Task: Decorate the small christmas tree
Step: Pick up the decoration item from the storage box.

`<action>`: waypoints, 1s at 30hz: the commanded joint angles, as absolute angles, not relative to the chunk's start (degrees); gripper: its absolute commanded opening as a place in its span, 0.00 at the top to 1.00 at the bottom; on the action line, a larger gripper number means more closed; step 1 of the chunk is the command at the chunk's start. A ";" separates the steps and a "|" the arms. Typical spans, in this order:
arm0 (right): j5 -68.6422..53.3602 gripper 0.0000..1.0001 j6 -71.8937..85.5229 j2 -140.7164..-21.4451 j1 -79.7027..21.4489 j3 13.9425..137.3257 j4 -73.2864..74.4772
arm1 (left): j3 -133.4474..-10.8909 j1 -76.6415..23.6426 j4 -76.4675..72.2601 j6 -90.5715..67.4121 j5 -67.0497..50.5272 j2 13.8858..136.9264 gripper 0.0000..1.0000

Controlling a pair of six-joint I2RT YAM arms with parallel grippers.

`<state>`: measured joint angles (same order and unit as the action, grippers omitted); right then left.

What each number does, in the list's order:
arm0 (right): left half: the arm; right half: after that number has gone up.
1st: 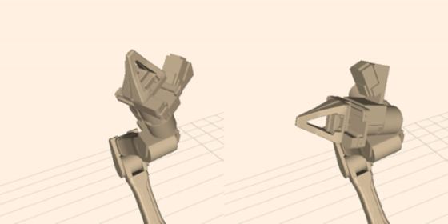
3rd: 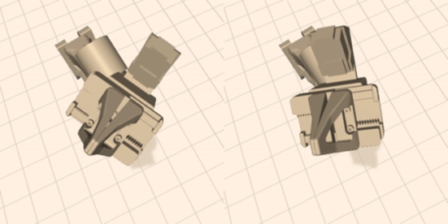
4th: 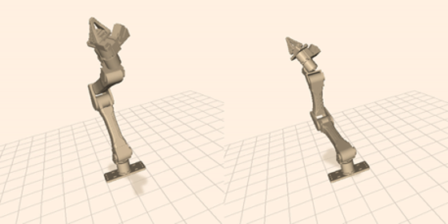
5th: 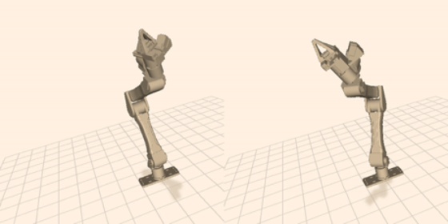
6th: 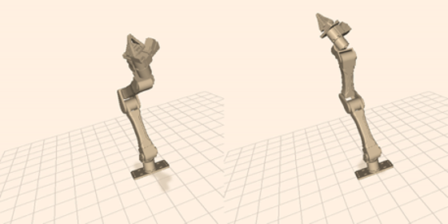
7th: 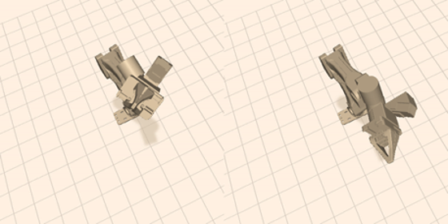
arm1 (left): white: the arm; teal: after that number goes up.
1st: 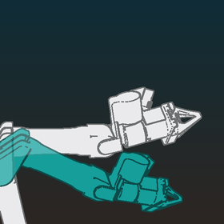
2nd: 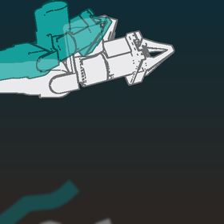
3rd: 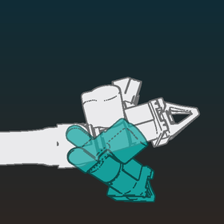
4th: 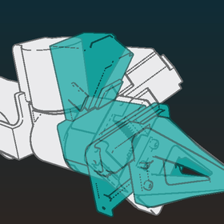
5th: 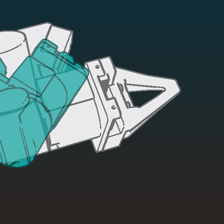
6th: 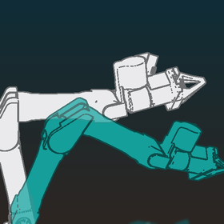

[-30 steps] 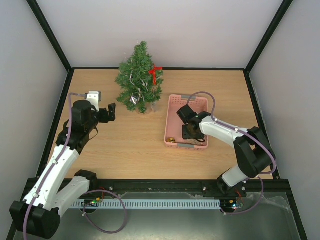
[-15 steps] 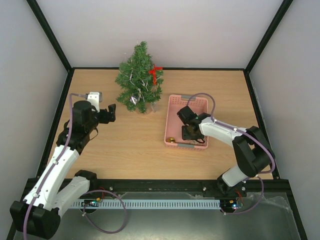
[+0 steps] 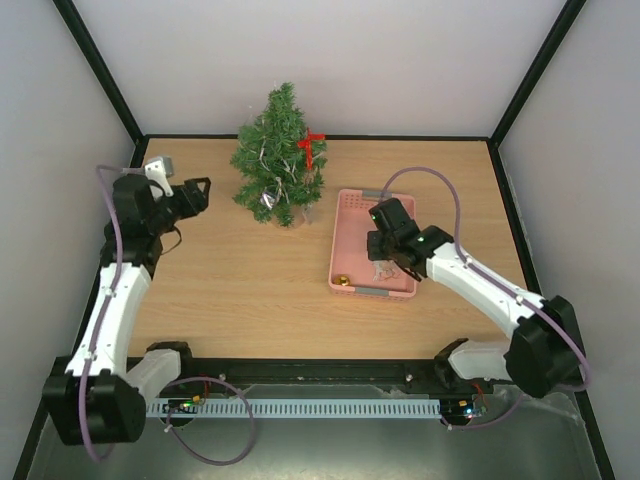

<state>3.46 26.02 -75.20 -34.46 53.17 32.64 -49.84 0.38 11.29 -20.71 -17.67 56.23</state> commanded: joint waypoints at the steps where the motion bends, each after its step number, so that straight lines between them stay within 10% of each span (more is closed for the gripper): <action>1: 3.80 0.98 21.90 -69.60 -34.19 55.27 31.06 | -51.44 5.43 2.70 -28.57 -34.06 61.64 0.33; 30: -3.68 0.98 19.15 -58.23 -34.19 54.99 25.91 | -46.86 3.69 -11.85 -29.52 -52.17 82.70 0.68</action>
